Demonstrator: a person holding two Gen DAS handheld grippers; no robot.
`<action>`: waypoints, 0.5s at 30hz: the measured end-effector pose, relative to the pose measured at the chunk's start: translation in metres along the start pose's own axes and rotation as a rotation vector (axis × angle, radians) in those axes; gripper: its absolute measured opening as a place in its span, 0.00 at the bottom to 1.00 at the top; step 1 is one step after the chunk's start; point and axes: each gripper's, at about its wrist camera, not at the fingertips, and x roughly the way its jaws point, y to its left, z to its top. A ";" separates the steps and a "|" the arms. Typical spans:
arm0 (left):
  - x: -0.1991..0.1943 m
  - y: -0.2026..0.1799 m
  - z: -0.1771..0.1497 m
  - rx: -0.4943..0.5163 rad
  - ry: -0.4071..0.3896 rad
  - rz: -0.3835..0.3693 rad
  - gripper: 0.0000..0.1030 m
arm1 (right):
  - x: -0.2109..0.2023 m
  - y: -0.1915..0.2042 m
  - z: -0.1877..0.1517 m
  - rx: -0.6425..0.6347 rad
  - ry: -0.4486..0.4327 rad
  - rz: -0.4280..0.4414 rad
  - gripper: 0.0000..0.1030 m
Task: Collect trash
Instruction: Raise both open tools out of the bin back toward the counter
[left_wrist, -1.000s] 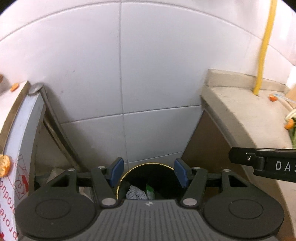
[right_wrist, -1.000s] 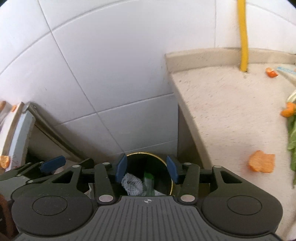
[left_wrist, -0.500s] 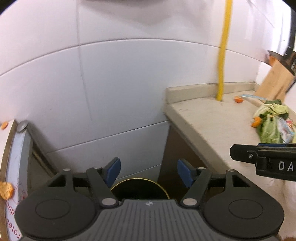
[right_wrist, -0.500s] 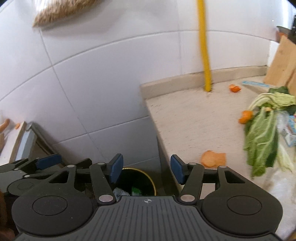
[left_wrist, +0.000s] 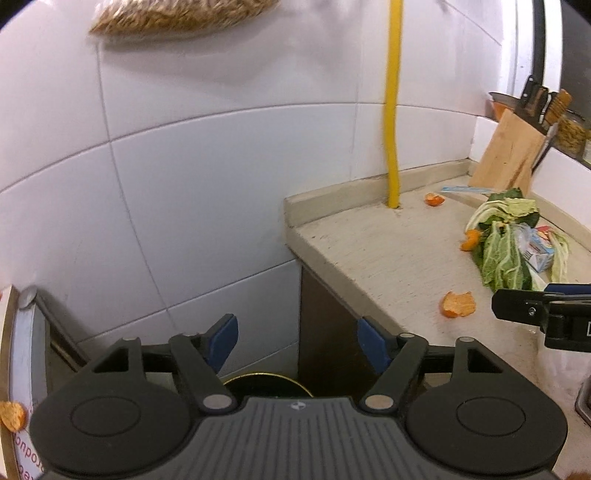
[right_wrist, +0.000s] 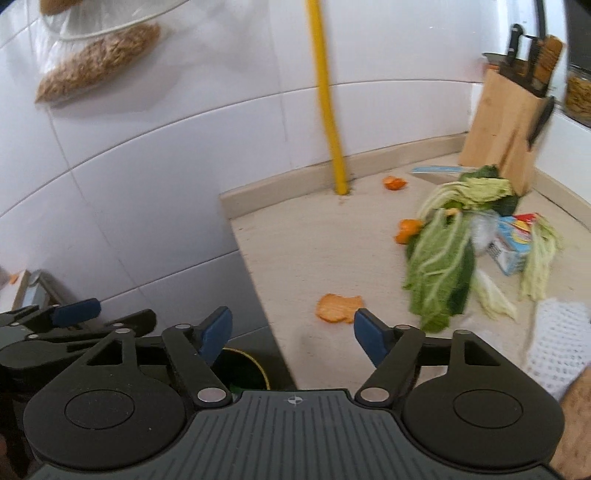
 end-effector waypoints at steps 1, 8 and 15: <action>-0.002 -0.002 0.000 0.007 -0.006 -0.004 0.67 | -0.002 -0.002 0.000 0.003 -0.006 -0.010 0.77; -0.009 -0.021 0.002 0.081 -0.025 -0.032 0.69 | -0.015 -0.022 -0.007 0.040 -0.035 -0.063 0.81; -0.014 -0.043 0.000 0.146 -0.046 -0.080 0.75 | -0.032 -0.051 -0.019 0.088 -0.055 -0.149 0.83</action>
